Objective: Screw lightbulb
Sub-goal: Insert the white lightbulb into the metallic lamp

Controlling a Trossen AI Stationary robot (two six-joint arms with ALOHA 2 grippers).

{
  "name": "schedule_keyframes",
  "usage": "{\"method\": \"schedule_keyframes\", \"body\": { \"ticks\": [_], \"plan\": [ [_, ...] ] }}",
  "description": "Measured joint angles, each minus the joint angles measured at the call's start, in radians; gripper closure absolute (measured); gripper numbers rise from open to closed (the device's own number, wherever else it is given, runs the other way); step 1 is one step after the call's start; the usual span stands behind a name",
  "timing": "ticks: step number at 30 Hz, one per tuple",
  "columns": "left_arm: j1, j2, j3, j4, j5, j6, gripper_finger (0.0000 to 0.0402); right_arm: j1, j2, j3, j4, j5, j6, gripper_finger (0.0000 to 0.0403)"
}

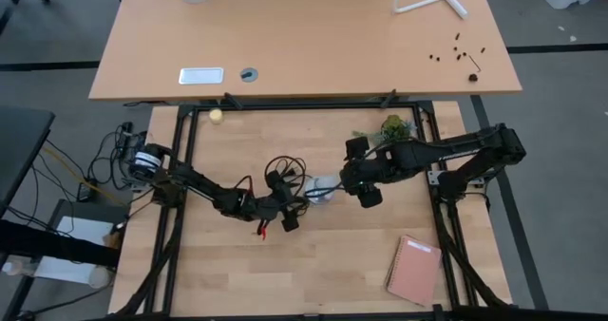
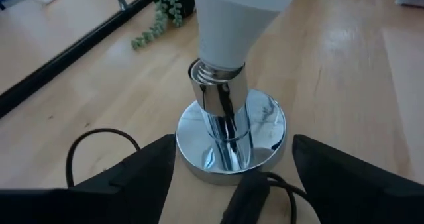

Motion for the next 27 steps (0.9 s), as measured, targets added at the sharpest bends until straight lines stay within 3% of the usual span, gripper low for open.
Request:
{"method": "schedule_keyframes", "body": {
  "ticks": [12,17,27],
  "plan": [
    [0.023,0.026,0.07,0.009,-0.05,0.06,0.009,0.0,0.136,0.003,0.096,-0.06,-0.029,0.0021],
    [0.033,0.107,0.12,0.029,0.002,0.068,0.009,-0.006,0.134,0.003,0.136,-0.072,-0.015,0.0025],
    [0.032,0.164,0.153,0.026,-0.005,0.04,0.0093,-0.031,0.134,0.003,0.165,-0.117,0.005,0.0027]
  ]
}}
